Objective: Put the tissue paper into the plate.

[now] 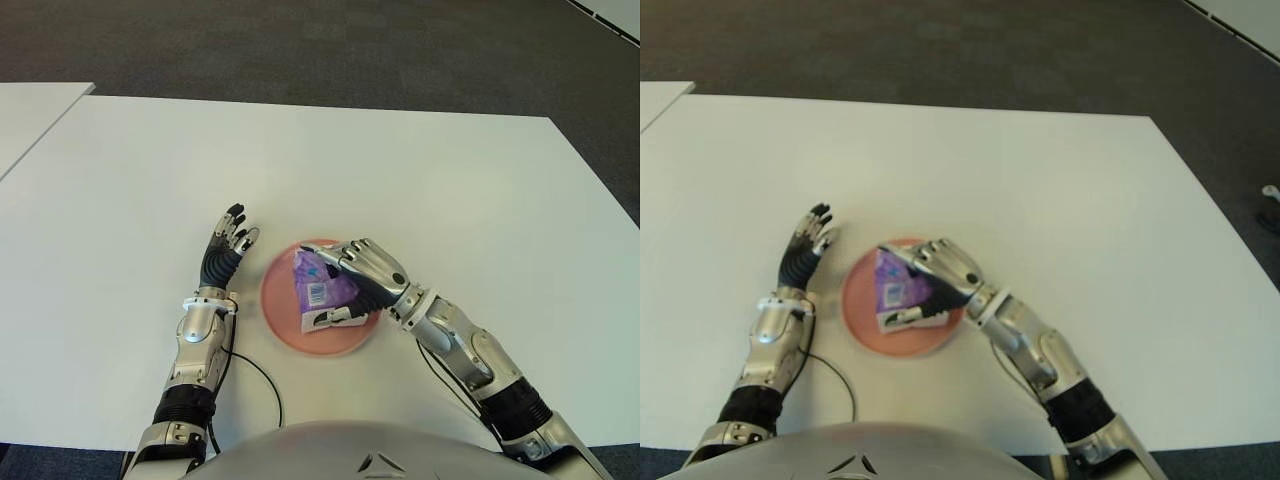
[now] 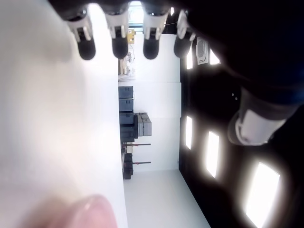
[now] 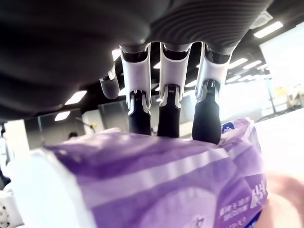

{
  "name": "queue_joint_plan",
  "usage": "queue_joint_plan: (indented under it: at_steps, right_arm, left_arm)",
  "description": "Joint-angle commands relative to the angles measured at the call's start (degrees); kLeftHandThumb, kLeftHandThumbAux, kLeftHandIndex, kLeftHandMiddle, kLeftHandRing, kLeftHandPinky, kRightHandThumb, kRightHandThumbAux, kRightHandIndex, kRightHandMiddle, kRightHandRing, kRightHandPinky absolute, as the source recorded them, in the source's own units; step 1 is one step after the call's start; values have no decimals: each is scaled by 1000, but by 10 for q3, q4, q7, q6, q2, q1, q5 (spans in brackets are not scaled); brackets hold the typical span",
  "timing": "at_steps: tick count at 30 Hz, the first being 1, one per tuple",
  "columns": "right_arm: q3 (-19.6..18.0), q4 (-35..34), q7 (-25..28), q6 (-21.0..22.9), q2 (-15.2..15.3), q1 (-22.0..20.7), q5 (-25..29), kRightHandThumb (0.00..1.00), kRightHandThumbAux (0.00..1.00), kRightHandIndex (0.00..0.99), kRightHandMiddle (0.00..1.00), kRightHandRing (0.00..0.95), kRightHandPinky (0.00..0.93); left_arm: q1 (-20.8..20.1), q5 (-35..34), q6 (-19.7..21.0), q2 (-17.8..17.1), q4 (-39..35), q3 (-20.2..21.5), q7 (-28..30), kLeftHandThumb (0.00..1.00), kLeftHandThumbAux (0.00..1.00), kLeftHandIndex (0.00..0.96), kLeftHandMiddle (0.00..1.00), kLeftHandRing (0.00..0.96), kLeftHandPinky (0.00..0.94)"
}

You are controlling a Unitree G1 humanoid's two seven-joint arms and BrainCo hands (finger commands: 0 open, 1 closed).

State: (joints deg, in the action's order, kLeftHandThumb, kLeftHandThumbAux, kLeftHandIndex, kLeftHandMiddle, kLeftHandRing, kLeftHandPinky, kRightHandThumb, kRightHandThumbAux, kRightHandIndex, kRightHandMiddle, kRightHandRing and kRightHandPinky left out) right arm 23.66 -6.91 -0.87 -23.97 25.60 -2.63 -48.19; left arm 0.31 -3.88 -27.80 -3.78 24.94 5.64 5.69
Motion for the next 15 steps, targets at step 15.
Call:
queue_joint_plan:
  at_steps: [15]
  right_arm:
    - [-86, 2, -16, 7, -37, 33, 149, 98, 275, 0, 0, 0, 0]
  left_arm:
    - [10, -6, 19, 9, 24, 2, -3, 0, 537, 0, 0, 0, 0]
